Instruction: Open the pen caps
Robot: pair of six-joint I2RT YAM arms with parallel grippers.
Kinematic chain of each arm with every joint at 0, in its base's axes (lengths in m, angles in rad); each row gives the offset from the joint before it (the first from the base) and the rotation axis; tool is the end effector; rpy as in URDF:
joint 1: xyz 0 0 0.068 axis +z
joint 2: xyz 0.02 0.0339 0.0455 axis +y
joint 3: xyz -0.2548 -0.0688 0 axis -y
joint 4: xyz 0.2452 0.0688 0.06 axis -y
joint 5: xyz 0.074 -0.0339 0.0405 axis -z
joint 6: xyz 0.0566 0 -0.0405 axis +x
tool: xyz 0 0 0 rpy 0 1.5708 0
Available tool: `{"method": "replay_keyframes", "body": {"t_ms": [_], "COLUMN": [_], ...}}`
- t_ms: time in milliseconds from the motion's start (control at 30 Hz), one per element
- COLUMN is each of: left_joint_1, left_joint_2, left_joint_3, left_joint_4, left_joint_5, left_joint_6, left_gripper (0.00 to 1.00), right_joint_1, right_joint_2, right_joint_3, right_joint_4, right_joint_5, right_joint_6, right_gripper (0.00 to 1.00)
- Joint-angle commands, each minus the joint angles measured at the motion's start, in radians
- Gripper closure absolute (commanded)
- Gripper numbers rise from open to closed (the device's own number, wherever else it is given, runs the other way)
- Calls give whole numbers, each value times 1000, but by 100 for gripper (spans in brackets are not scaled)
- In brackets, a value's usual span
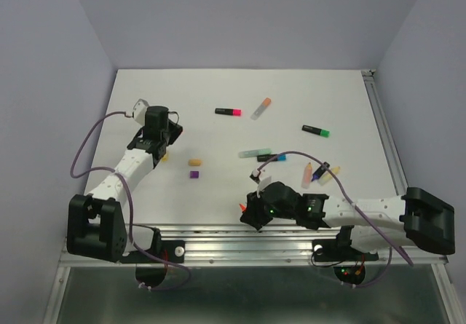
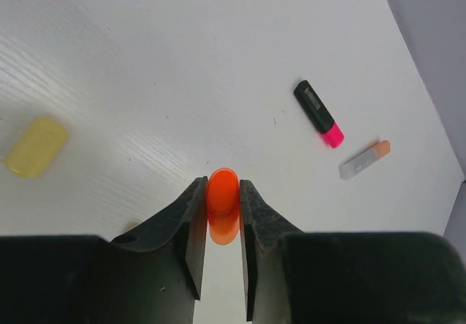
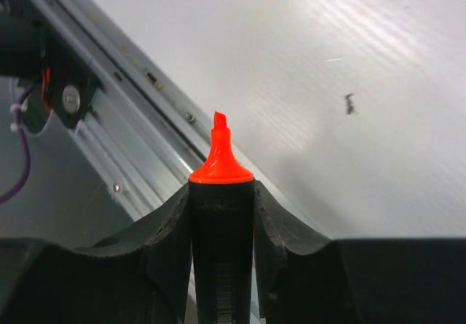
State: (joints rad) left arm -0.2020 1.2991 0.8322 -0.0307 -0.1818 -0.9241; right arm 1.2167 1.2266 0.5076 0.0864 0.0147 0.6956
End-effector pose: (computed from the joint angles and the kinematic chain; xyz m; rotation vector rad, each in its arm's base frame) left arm 0.3072 -0.0525 0.2403 -0.8465 1.9202 -0.5038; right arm 0.0921 0.2467 0.1598 -0.6118 2.3296 0.9871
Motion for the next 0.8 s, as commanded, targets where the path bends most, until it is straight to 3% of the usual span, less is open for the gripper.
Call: {"method": "replay_keyframes", "body": {"t_ms": [0,167,433,500,600,767], "left_joint_1": [-10,-10,-10,-10,-11,-11], "left_joint_2": [-113,-188,-164,-135,-113,-107], "left_joint_3": [-18,-139,-242,-237,-232,-232], "left_joint_4": [-64,-184,-232,-247,-261,-261], "left_joint_5": [27,-16,-22,-34,-39,-42], "left_joint_6": [97,70,70,73,80,93], "left_gripper": [100,100,94,89,76,63], "right_joint_1": [-46,-276,-407,-433,-451,-470], "right_joint_2": [-73,-46,56,74,108,151], "right_joint_3": [80,121,160,170,172,177], "right_joint_4": [-160,-355,-514,-527,-528,-531], "right_joint_5": [273,387,585,599,614,611], "right_joint_6": [73,134,177,189,199,208], "right_gripper": [99,99,99,99,91,80]}}
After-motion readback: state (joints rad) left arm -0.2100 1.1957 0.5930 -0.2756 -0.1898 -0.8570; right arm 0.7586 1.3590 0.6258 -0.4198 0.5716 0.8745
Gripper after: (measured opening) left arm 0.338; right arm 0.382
